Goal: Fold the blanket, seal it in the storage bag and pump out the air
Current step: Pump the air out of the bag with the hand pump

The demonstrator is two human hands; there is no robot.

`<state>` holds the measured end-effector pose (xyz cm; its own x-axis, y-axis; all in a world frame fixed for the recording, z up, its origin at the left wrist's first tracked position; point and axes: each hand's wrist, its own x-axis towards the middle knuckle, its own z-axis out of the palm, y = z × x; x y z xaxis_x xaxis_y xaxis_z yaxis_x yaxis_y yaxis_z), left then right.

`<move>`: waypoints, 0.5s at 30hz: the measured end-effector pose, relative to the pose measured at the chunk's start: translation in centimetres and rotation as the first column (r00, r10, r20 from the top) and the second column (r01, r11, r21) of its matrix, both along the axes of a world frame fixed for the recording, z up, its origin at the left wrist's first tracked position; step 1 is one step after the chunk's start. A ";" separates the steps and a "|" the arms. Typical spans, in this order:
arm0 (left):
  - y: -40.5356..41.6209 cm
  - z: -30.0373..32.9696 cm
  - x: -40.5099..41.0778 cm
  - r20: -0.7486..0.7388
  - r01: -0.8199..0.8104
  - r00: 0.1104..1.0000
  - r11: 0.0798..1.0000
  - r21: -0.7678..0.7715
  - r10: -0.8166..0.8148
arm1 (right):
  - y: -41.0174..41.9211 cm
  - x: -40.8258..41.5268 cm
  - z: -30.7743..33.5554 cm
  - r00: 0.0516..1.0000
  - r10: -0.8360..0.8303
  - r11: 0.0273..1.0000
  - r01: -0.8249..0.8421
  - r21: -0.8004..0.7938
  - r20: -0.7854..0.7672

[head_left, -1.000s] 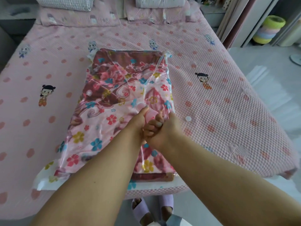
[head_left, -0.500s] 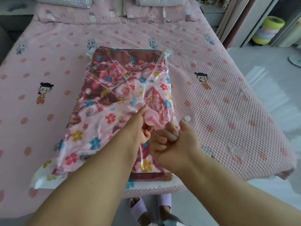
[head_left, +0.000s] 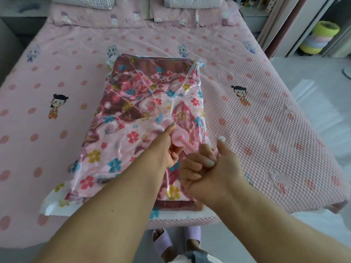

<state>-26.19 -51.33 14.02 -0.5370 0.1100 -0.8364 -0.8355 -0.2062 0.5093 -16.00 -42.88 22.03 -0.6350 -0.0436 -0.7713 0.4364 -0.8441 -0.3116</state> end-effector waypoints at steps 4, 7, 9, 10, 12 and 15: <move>0.0 0.8 0.1 -0.038 0.122 0.992 0.990 0.071 -0.120 | -1.1 -4.7 -2.0 0.999 0.008 0.991 -0.014 0.130 0.039; -0.1 0.4 0.4 -0.053 0.129 0.990 0.991 -0.019 -0.130 | -0.8 -2.0 -1.6 0.999 0.028 0.998 -0.026 0.049 -0.039; -0.2 0.1 0.4 -0.020 0.053 0.998 0.998 -0.036 -0.054 | -0.7 0.7 0.0 1.000 -0.005 0.996 0.005 -0.094 0.000; -0.1 0.0 0.3 -0.006 0.023 1.000 0.999 -0.041 -0.024 | -0.6 1.1 0.2 1.000 -0.006 0.996 0.008 -0.083 0.027; 0.0 -0.1 0.1 -0.009 0.041 0.999 0.998 -0.046 -0.041 | -0.3 -0.4 -0.3 0.999 -0.041 0.997 0.043 -0.065 0.027; -0.2 0.2 0.1 -0.057 0.112 0.993 0.992 0.058 -0.108 | -1.7 -4.5 -1.4 1.000 -0.003 0.998 0.001 0.056 0.029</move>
